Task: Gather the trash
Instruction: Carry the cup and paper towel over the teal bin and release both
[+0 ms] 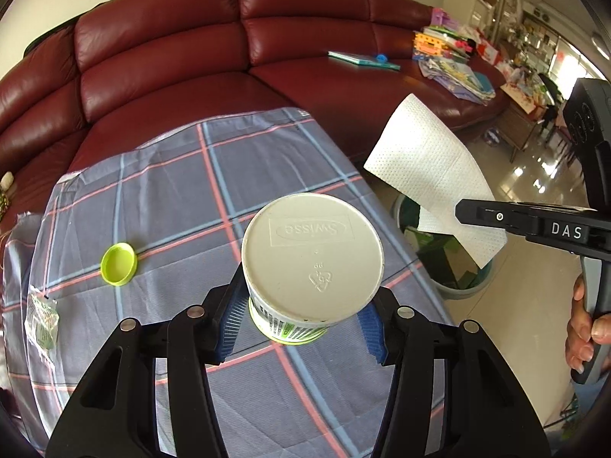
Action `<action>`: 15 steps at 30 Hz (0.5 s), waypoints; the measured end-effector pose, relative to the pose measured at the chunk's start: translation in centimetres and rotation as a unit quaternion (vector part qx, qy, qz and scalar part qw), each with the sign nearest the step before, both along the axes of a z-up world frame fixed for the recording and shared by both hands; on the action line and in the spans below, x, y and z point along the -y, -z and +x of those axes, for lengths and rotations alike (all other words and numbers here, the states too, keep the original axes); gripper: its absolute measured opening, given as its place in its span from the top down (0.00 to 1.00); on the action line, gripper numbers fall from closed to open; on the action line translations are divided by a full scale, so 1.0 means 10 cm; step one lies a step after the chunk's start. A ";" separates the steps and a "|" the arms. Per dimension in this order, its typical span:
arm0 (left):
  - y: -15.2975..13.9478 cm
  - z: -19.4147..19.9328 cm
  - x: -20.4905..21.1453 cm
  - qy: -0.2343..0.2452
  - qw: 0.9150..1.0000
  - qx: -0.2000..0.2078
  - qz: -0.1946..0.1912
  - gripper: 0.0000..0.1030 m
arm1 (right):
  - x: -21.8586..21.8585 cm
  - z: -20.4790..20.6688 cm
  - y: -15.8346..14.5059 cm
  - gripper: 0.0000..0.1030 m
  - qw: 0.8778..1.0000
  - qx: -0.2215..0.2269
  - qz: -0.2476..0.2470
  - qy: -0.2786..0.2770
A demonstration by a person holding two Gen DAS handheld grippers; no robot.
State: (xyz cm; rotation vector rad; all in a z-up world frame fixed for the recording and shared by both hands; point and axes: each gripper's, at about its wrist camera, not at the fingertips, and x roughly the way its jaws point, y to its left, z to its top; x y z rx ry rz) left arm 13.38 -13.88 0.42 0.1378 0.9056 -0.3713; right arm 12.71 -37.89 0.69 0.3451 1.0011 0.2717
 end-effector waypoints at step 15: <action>0.15 0.15 1.36 0.107 0.994 -0.019 0.007 0.48 | 1.18 -0.24 0.26 0.97 0.996 -0.028 0.003 0.090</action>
